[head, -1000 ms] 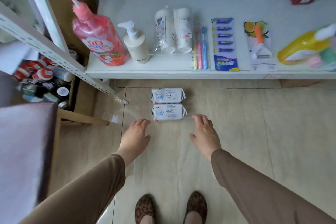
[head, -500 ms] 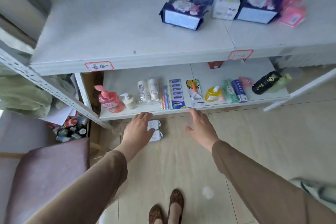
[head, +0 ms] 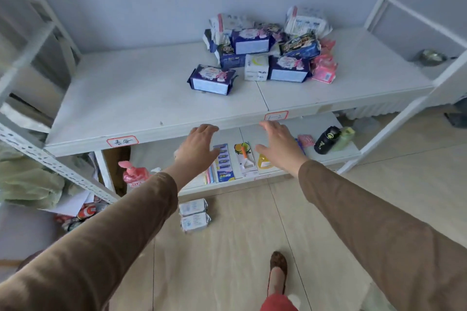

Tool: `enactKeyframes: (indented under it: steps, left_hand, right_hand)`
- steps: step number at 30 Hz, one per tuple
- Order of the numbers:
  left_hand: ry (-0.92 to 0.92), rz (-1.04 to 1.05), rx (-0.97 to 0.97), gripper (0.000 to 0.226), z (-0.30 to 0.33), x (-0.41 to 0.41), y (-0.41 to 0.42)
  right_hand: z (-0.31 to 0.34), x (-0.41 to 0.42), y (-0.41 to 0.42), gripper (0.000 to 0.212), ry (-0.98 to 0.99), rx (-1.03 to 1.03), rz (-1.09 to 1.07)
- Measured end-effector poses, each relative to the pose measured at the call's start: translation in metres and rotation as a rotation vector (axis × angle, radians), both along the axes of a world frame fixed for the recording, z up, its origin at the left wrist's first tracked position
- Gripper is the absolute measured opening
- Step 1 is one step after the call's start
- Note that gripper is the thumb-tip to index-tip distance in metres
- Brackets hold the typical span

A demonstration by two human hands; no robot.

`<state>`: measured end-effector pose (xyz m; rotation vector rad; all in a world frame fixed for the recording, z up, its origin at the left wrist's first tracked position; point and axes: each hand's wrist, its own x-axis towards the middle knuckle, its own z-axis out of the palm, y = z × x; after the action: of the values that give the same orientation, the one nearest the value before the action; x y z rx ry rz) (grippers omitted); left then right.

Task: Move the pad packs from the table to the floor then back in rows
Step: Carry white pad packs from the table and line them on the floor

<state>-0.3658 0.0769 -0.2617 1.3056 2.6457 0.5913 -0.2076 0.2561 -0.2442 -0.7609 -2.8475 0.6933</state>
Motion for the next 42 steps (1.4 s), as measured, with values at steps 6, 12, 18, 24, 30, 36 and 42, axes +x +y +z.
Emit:
enactKeyframes:
  steps: [6,12,18,24,30,36,42]
  left_hand:
    - [0.086,-0.009,0.027,0.058,0.038,-0.022,0.110]
    - [0.062,0.061,0.060,0.059,0.066,-0.054,0.195]
    - [0.079,0.128,0.078,0.057,0.081,-0.106,0.246]
    - [0.067,0.203,0.098,0.059,0.090,-0.185,0.293]
    - [0.051,0.248,0.091,0.065,0.088,-0.260,0.336]
    - [0.015,0.380,0.079,0.082,0.084,-0.320,0.357]
    - [-0.198,0.568,0.054,0.106,0.068,-0.350,0.368]
  right_hand:
    - [0.038,-0.015,0.112,0.062,0.051,0.050,0.024]
    - [0.059,-0.043,0.215,0.064,0.074,0.034,0.068]
    - [0.068,-0.090,0.285,0.062,0.134,0.011,0.073]
    - [0.080,-0.149,0.348,0.057,0.184,0.044,0.014]
    - [0.085,-0.196,0.410,0.051,0.198,0.083,-0.134]
    - [0.083,-0.225,0.489,0.051,0.181,0.023,-0.337]
    - [0.074,-0.250,0.551,0.066,0.041,-0.155,-0.457]
